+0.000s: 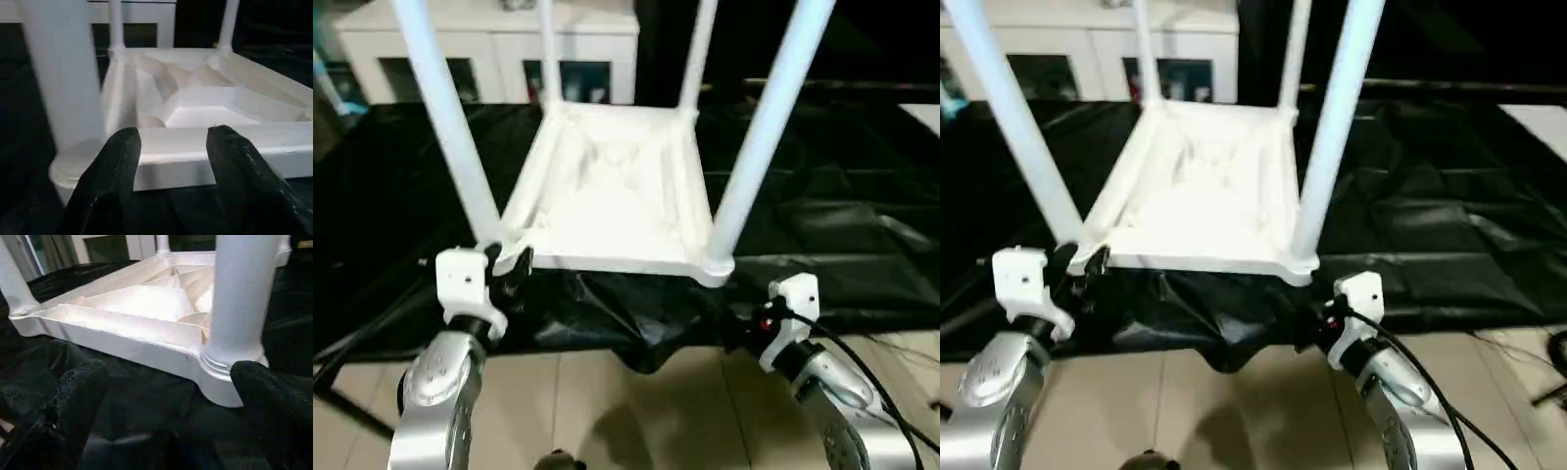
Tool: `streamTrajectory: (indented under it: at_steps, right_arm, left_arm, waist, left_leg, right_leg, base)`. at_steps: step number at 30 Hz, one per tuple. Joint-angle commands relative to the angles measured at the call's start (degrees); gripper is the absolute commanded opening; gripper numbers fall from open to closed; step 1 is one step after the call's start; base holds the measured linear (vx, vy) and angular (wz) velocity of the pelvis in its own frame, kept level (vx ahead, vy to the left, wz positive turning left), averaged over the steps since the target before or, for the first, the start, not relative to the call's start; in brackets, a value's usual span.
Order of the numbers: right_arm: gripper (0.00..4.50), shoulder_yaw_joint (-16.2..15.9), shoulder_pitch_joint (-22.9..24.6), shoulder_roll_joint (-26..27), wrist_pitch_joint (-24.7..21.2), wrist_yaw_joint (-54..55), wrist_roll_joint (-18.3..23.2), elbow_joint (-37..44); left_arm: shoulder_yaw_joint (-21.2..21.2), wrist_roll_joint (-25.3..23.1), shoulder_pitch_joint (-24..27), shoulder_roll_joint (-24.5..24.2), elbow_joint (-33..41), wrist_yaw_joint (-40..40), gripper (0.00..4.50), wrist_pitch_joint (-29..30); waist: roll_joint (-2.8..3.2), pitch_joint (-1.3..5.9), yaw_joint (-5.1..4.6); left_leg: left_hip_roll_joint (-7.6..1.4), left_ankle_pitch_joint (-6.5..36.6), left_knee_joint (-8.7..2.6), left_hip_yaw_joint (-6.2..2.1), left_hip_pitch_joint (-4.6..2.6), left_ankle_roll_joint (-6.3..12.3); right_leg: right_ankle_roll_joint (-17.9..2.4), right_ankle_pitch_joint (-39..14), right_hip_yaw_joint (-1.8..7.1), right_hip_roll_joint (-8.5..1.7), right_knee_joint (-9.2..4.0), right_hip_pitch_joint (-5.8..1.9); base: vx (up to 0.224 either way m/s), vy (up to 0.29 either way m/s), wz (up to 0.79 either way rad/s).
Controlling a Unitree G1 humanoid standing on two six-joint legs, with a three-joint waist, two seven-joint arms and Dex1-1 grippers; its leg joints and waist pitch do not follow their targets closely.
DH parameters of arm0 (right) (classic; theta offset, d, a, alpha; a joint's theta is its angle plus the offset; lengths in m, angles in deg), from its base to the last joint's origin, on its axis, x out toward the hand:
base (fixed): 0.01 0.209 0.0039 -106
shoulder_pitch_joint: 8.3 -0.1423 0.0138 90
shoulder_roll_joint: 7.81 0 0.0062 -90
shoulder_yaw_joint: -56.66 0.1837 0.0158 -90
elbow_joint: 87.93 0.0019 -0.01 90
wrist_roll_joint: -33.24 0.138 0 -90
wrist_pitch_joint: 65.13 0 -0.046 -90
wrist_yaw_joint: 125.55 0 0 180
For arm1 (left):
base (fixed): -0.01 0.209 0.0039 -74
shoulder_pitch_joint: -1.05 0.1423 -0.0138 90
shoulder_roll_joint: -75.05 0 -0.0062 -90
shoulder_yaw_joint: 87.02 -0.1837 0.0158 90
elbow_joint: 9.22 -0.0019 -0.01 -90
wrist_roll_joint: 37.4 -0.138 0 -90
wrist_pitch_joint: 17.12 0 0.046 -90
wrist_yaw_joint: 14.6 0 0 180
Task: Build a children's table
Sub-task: Move to table
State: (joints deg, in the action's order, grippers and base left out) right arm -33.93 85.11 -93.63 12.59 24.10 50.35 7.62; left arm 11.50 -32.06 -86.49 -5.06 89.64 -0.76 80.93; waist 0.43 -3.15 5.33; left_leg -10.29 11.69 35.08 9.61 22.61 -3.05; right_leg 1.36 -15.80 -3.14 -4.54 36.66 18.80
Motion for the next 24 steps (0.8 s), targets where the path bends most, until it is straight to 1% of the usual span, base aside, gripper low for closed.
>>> streamTrajectory:
  at_steps: [1,2,3,4,5,6,7,8,9,10,11,12,13,14,15,16,17,18,19,20,21,22,23,24]
  right_arm:
    - [4.50,-0.29,-1.29,-0.20,0.94,-0.08,-0.93,-0.75]
    - [4.50,-0.41,-1.70,-0.09,1.13,-0.11,-1.11,-1.09]
    - [4.50,-0.54,-1.94,-0.10,1.20,-0.14,-1.12,-1.24]
    - [4.50,-0.65,-2.24,-0.09,1.36,-0.10,-1.21,-1.51]
    - [4.50,-0.80,-2.66,-0.05,1.60,-0.03,-1.42,-1.99]
    - [4.50,-0.91,-2.99,-0.04,1.79,-0.01,-1.56,-2.39]
    - [4.50,-0.93,-3.05,-0.04,1.84,0.00,-1.60,-2.45]
    - [4.50,-1.10,-3.63,-0.02,2.31,0.04,-2.00,-3.07]
    - [4.50,-1.12,-3.74,0.02,2.50,0.10,-2.10,-3.17]
    - [4.50,-1.09,-4.07,0.23,2.97,0.27,-2.22,-3.53]
    - [4.50,-1.10,-4.72,0.41,3.42,0.44,-2.44,-4.28]
    - [4.50,-1.25,-5.38,0.48,3.02,0.52,-2.55,-5.03]
    - [4.50,-1.27,-5.46,0.48,2.89,0.52,-2.54,-5.12]
    - [4.50,-1.86,-5.95,0.09,3.49,-0.23,-3.20,-5.70]
    - [4.50,-2.23,-6.11,-0.19,4.25,-0.79,-3.69,-5.90]
    - [4.50,-1.90,-5.99,0.44,5.09,-0.89,-3.17,-6.38]
    - [4.50,-1.72,-5.93,0.70,5.11,-0.75,-2.86,-6.52]
    - [4.50,-1.41,-5.79,1.10,4.69,-0.59,-2.22,-6.69]
    - [4.50,-1.83,-5.72,0.54,5.31,-0.23,-3.43,-7.11]
    - [4.50,-2.16,-5.70,0.12,5.78,0.04,-4.39,-7.44]
    - [4.50,-2.25,-5.68,0.01,6.72,-0.43,-4.46,-7.96]
    - [4.50,-2.30,-5.68,-0.03,7.40,-0.83,-4.40,-8.30]
    - [4.50,-2.28,-5.70,0.04,7.75,-1.16,-4.11,-8.51]
    - [4.50,-2.39,-5.50,-0.06,8.00,-1.86,-3.68,-8.25]
  left_arm:
    - [0.31,-0.07,0.37,0.12,1.51,-1.31,2.50,-0.51]
    - [0.15,-0.38,0.38,0.12,1.62,-1.50,2.50,-0.48]
    - [0.00,-0.52,0.39,0.09,1.80,-1.65,2.50,-0.26]
    - [-0.19,-0.77,0.25,0.02,1.77,-1.85,2.50,0.19]
    - [-0.46,-1.04,-0.02,-0.08,1.44,-1.84,2.50,-0.07]
    - [-0.71,-1.27,-0.23,-0.21,1.16,-1.84,2.50,-0.42]
    - [-0.75,-1.31,-0.29,-0.22,1.10,-1.82,2.50,-0.56]
    - [-1.15,-1.69,-0.82,-0.42,0.48,-1.67,2.50,-2.10]
    - [-1.20,-1.79,-0.98,-0.37,0.35,-1.81,2.50,-2.54]
    - [-1.22,-1.90,-1.25,-0.25,0.20,-2.14,2.50,-2.63]
    - [-1.49,-2.03,-1.40,-0.26,0.10,-2.18,2.50,-2.61]
    - [-2.06,-1.28,-1.10,-0.56,0.28,-0.75,2.50,-2.34]
    - [-2.15,-1.13,-1.03,-0.62,0.32,-0.47,2.50,-2.28]
    - [-2.51,-0.87,-0.59,-0.82,0.66,0.12,2.50,-2.11]
    - [-2.54,-1.09,-0.45,-0.81,0.81,-0.18,2.50,-2.10]
    - [-2.02,-1.13,-0.54,-0.59,0.78,-0.98,2.50,-2.44]
    - [-1.89,-1.05,-0.58,-0.54,0.75,-1.07,2.50,-2.52]
    - [-1.53,-0.36,-0.59,-0.34,0.82,-0.96,2.50,-2.54]
    - [-1.45,-0.41,-0.52,-0.51,0.86,-1.21,2.50,-2.23]
    - [-1.39,-0.48,-0.50,-0.65,0.83,-1.40,2.50,-2.03]
    - [-1.19,-0.83,-0.38,-0.59,0.80,-2.06,2.50,-1.81]
    - [-1.09,-1.15,-0.30,-0.54,0.77,-2.55,2.50,-1.69]
    - [-0.78,-0.99,-0.25,-0.28,0.64,-2.86,2.50,-1.93]
    - [-0.48,-0.72,-0.15,-0.02,0.52,-3.15,2.50,-2.15]
  waist:
    - [0.20,2.22,-0.64]
    - [-0.76,2.11,-0.93]
    - [-0.41,2.27,-0.87]
    - [-0.45,2.37,-1.18]
    - [-0.85,2.50,-1.32]
    - [-0.69,2.55,-1.33]
    - [-0.92,2.54,-1.57]
    - [-0.75,2.55,-1.56]
    - [-0.85,2.62,-1.66]
    - [-0.56,2.73,-1.63]
    - [-0.69,2.90,-1.77]
    - [-0.72,2.96,-1.72]
    - [-0.56,2.97,-1.75]
    - [-1.33,2.59,-1.01]
    - [-0.29,2.75,-1.36]
    - [0.03,2.65,-1.45]
    - [0.51,1.97,-1.63]
    - [1.33,2.53,-2.74]
    - [0.94,1.91,-3.49]
    - [0.78,2.11,-4.09]
    - [0.94,2.35,-4.12]
    - [0.56,2.99,-4.39]
    - [0.31,3.39,-4.11]
    - [-1.03,4.83,-2.60]
  left_leg:
    - [-3.36,18.36,-6.58,-2.10,-1.20,-2.85]
    - [-3.36,18.04,-6.63,-2.07,-1.08,-2.38]
    - [-3.35,17.78,-6.59,-2.04,-1.25,-2.38]
    - [-3.33,16.03,-6.60,-2.04,-0.99,-2.27]
    - [-3.30,15.32,-6.72,-2.00,-0.87,-1.89]
    - [-3.26,16.34,-6.82,-1.95,-1.07,-2.01]
    - [-3.13,17.70,-6.70,-1.86,-1.10,-2.20]
    - [-3.13,17.46,-6.62,-1.88,-1.11,-1.90]
    - [-3.13,17.33,-6.53,-1.75,-1.22,-1.77]
    - [-3.18,16.28,-6.45,-1.76,-1.23,-1.44]
    - [-3.19,14.66,-6.30,-1.64,-1.13,-1.10]
    - [-3.20,13.64,-6.24,-1.65,-1.08,-0.85]
    - [-3.11,15.48,-6.26,-1.56,-1.37,-0.76]
    - [-1.20,16.53,-6.87,-3.29,1.88,3.17]
    - [-0.49,21.50,-6.56,-3.67,1.44,6.15]
    - [-0.35,22.03,-6.03,-3.88,1.64,7.45]
    - [0.11,21.80,-5.62,-3.79,2.18,8.49]
    - [-2.37,24.70,-5.63,-3.16,-3.23,5.59]
    - [-4.35,32.48,-6.96,-4.78,-4.80,1.97]
    - [-5.78,32.41,-8.35,-6.36,-5.66,2.02]
    - [-5.93,29.04,-8.41,-6.81,-5.55,3.45]
    - [-5.30,14.97,-6.65,-6.27,-4.84,8.70]
    - [-4.45,4.40,-4.96,-5.28,-3.53,11.84]
    - [-0.68,-20.31,-2.12,-3.10,0.66,13.67]
  right_leg:
    - [-6.75,-14.85,2.30,-4.07,-6.20,0.28]
    - [-6.58,-15.51,2.32,-4.20,-6.37,0.26]
    - [-6.62,-15.63,2.32,-4.22,-6.40,0.33]
    - [-6.54,-13.56,2.34,-4.15,-6.34,0.22]
    - [-6.42,-11.56,2.21,-3.94,-6.20,0.12]
    - [-6.45,-11.18,2.22,-3.88,-6.24,0.32]
    - [-6.50,-10.75,2.43,-3.80,-6.25,0.55]
    - [-6.68,-9.57,2.54,-3.89,-6.28,0.63]
    - [-6.75,-8.98,2.60,-3.83,-6.31,0.69]
    - [-7.05,-7.04,2.68,-3.79,-6.08,0.63]
    - [-7.46,-3.84,2.71,-3.68,-5.84,0.50]
    - [-7.71,-2.27,2.70,-3.68,-5.66,0.40]
    - [-7.83,-3.10,2.62,-3.51,-5.63,0.07]
    - [-6.96,-5.10,0.19,-4.52,-6.14,-2.52]
    - [-5.26,-15.18,-1.29,-5.16,-8.20,-3.56]
    - [-5.72,-18.94,-2.07,-5.54,-9.03,-4.54]
    - [-6.03,-26.39,-4.06,-5.03,-10.95,-6.38]
    - [-6.75,-27.34,-2.77,-3.31,-10.71,-3.38]
    - [-8.37,-24.54,-2.83,-1.72,-9.02,-2.62]
    - [-9.41,-13.90,-2.16,-1.10,-6.49,-1.92]
    - [-9.90,-8.71,-1.80,-1.12,-5.60,-1.82]
    - [-11.29,3.61,-0.85,-2.06,-4.52,-1.26]
    - [-12.18,11.72,-0.07,-3.07,-4.25,-1.72]
    - [-9.77,45.17,1.22,-4.43,-1.52,-4.46]
  base:
    - [0.000,0.000,0.00]
    - [0.000,0.000,0.00]
    - [0.000,0.000,0.00]
    - [0.000,0.000,0.00]
    - [0.000,0.000,0.00]
    - [0.000,0.000,0.00]
    - [0.000,0.000,0.00]
    - [0.000,0.000,0.00]
    - [0.000,0.000,0.00]
    - [0.000,0.000,0.00]
    - [0.000,0.000,0.00]
    - [0.000,0.000,0.00]
    - [0.000,0.000,0.00]
    - [0.000,0.000,0.00]
    - [0.033,0.001,0.29]
    - [0.033,0.001,0.29]
    - [0.077,0.005,0.55]
    - [0.096,-0.008,0.33]
    - [0.096,-0.008,0.33]
    - [0.110,-0.018,0.06]
    - [0.108,-0.026,0.01]
    - [0.108,-0.026,0.01]
    - [0.096,-0.043,0.00]
    - [0.074,-0.056,-0.02]
